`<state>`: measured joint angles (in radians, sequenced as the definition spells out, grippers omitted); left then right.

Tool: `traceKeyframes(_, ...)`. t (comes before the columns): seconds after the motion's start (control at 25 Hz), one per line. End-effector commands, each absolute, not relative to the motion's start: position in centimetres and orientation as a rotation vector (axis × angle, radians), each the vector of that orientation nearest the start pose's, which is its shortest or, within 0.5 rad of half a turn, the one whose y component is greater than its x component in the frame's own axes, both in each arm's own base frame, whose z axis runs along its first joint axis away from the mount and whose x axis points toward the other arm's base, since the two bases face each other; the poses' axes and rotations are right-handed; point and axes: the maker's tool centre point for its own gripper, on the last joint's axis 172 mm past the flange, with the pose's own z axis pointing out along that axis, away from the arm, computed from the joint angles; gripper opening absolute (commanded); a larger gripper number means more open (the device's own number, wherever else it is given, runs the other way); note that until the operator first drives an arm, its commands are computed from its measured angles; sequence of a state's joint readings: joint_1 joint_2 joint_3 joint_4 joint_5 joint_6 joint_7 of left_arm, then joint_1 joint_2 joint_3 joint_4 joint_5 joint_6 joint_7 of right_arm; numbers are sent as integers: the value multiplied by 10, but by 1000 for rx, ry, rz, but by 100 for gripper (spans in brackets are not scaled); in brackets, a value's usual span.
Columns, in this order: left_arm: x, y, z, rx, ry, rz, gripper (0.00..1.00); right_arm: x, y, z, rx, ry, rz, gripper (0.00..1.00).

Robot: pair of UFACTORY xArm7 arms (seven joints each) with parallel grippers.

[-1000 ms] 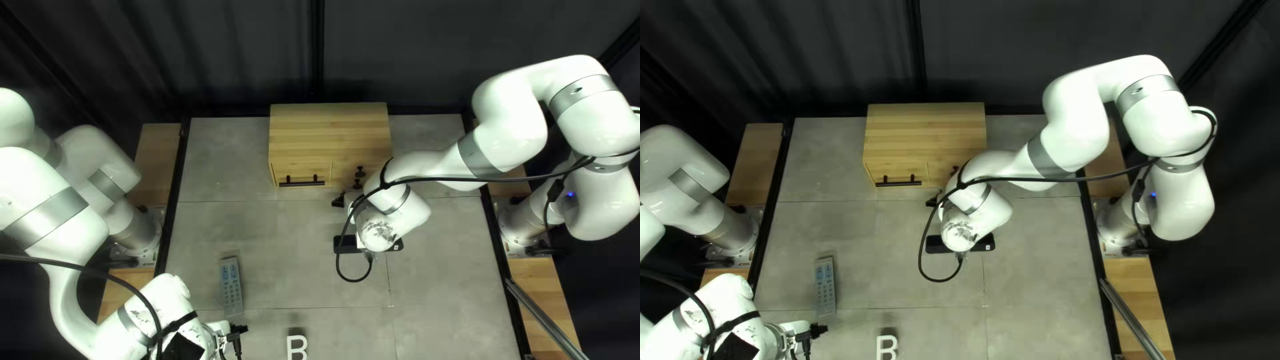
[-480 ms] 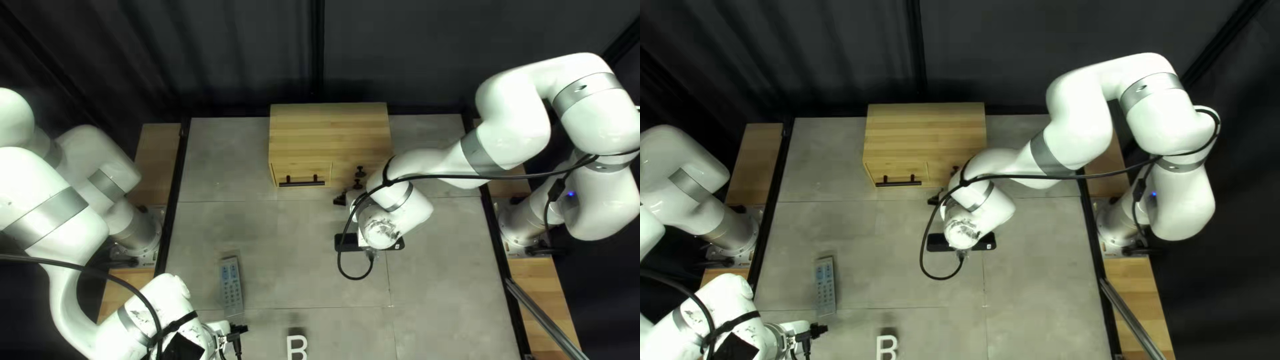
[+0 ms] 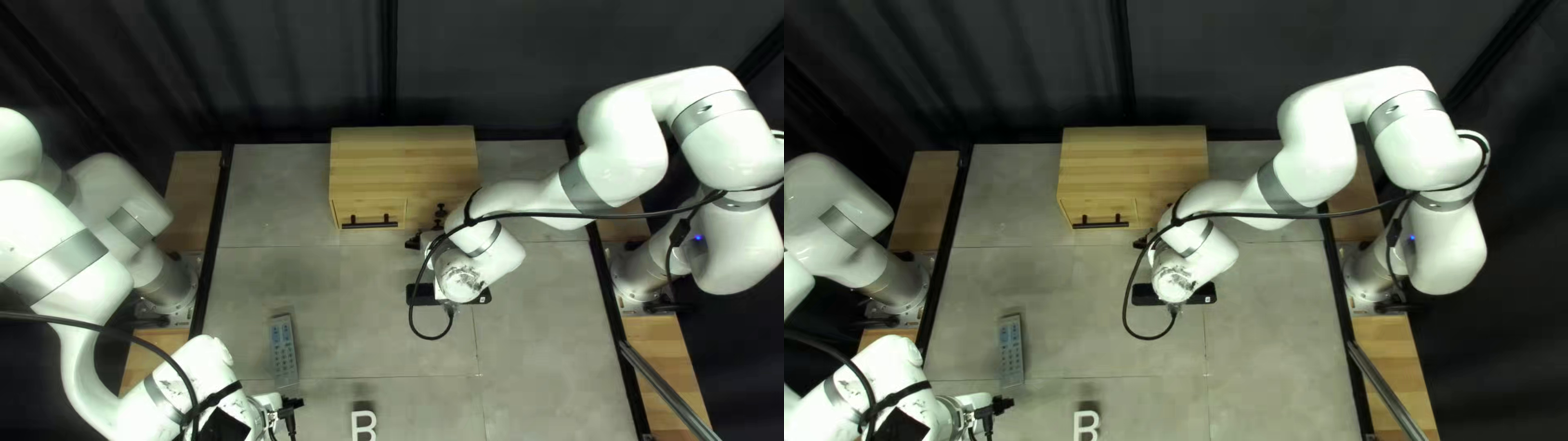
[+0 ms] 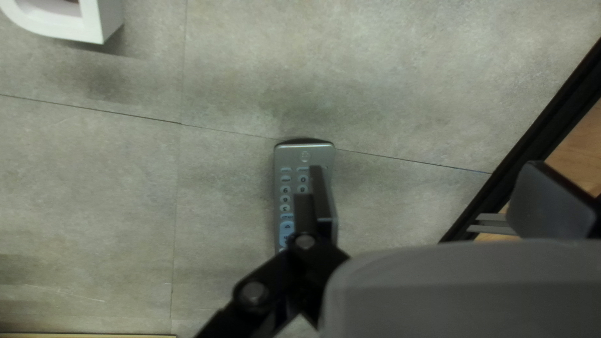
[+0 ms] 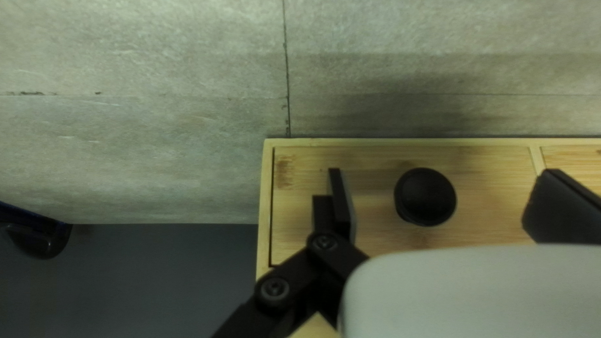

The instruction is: Open drawers and place objects into drawer and close

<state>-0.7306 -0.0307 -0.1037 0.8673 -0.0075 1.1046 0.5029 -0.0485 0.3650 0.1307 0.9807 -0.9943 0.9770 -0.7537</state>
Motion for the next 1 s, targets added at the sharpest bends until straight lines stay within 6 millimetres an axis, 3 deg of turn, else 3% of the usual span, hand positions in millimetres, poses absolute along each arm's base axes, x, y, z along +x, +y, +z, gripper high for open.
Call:
traceKeyframes(0.04, 254, -281, 130, -2432, 1913, 317, 100, 468, -107, 50, 1804, 1789, -672, 98)
traceKeyframes(0.16, 254, -281, 130, -2432, 1913, 317, 100, 467, -107, 49, 1803, 1788, -672, 95)
traceKeyframes(0.28, 254, -281, 130, -2432, 1913, 317, 100, 468, -107, 49, 1802, 1788, -672, 83)
traceKeyframes(0.36, 254, -281, 130, -2432, 1913, 317, 100, 468, -107, 49, 1801, 1789, -672, 80)
traceKeyframes(0.52, 254, -281, 130, -2432, 1913, 317, 100, 469, -107, 50, 1800, 1791, -669, 86)
traceKeyframes(0.72, 254, -281, 130, -2432, 1913, 317, 100, 465, -102, 69, 1788, 1797, -665, 98)
traceKeyframes(1.0, 254, -281, 130, -2432, 1913, 317, 100, 465, -81, 66, 1778, 1813, -647, 100)
